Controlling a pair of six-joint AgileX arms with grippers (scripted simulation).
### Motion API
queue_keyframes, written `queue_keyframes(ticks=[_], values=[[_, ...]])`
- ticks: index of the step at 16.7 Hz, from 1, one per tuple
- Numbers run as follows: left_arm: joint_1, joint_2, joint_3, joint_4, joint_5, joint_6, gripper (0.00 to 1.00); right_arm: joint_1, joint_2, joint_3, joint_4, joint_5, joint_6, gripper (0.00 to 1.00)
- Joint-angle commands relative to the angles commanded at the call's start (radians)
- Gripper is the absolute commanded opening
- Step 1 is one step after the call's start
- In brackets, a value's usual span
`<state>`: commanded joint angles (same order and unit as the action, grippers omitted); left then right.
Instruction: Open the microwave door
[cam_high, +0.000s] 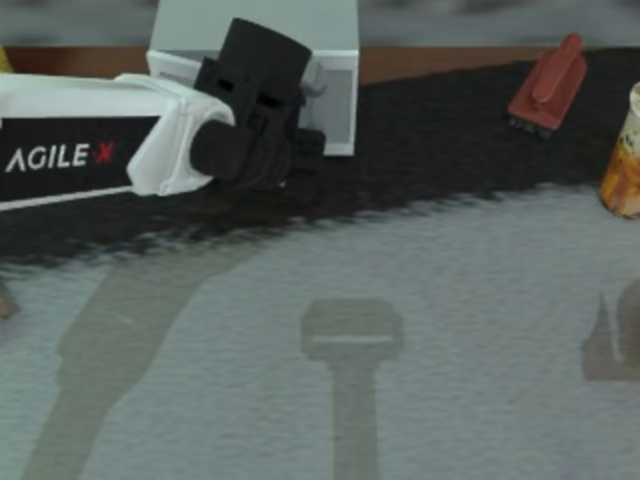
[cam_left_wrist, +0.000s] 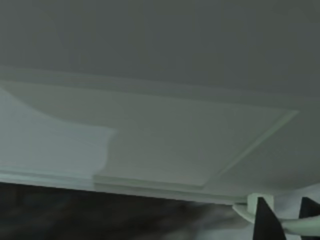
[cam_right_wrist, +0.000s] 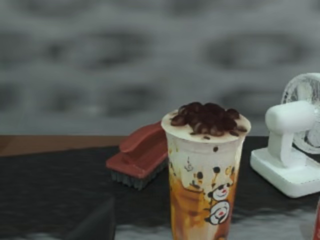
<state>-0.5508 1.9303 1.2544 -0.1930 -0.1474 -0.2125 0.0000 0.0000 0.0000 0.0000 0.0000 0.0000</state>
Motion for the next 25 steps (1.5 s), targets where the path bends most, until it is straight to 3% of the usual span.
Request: queue_keyframes(ticks=[12, 25], values=[[0.016, -0.033, -0.047, 0.021, 0.046, 0.055, 0.0, 0.0, 0.0, 0.0, 0.0, 0.0, 0.0, 1.0], [0.016, -0.033, -0.047, 0.021, 0.046, 0.055, 0.0, 0.0, 0.0, 0.0, 0.0, 0.0, 0.0, 1.0]])
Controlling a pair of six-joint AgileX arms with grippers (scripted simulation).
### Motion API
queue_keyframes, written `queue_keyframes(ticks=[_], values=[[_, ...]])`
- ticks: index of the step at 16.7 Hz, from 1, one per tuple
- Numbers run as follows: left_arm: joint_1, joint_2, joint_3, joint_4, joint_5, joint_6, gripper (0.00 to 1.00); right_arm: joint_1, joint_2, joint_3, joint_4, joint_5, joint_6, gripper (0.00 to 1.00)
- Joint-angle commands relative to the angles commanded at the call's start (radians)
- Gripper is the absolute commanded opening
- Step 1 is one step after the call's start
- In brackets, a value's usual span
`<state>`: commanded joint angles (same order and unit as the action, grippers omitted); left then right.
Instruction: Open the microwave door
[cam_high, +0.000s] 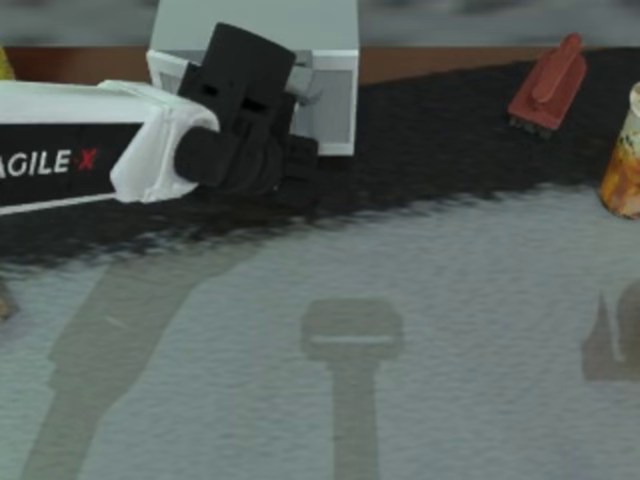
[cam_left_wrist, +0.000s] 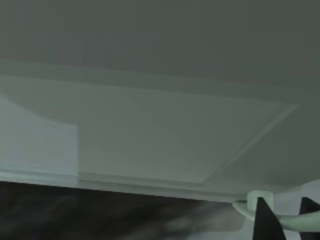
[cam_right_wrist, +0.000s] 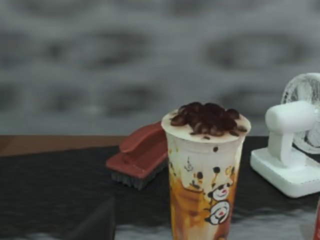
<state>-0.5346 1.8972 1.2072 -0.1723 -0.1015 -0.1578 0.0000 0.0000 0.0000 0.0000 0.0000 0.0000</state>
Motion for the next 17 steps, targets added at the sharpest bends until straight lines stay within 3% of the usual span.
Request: queue_keyframes(ticks=[11, 17], values=[[0.0, 0.0, 0.0, 0.0, 0.0, 0.0, 0.0, 0.0, 0.0, 0.0, 0.0, 0.0, 0.0, 1.0], [0.009, -0.02, -0.025, 0.011, 0.032, 0.032, 0.0, 0.0, 0.0, 0.0, 0.0, 0.0, 0.0, 1.0]])
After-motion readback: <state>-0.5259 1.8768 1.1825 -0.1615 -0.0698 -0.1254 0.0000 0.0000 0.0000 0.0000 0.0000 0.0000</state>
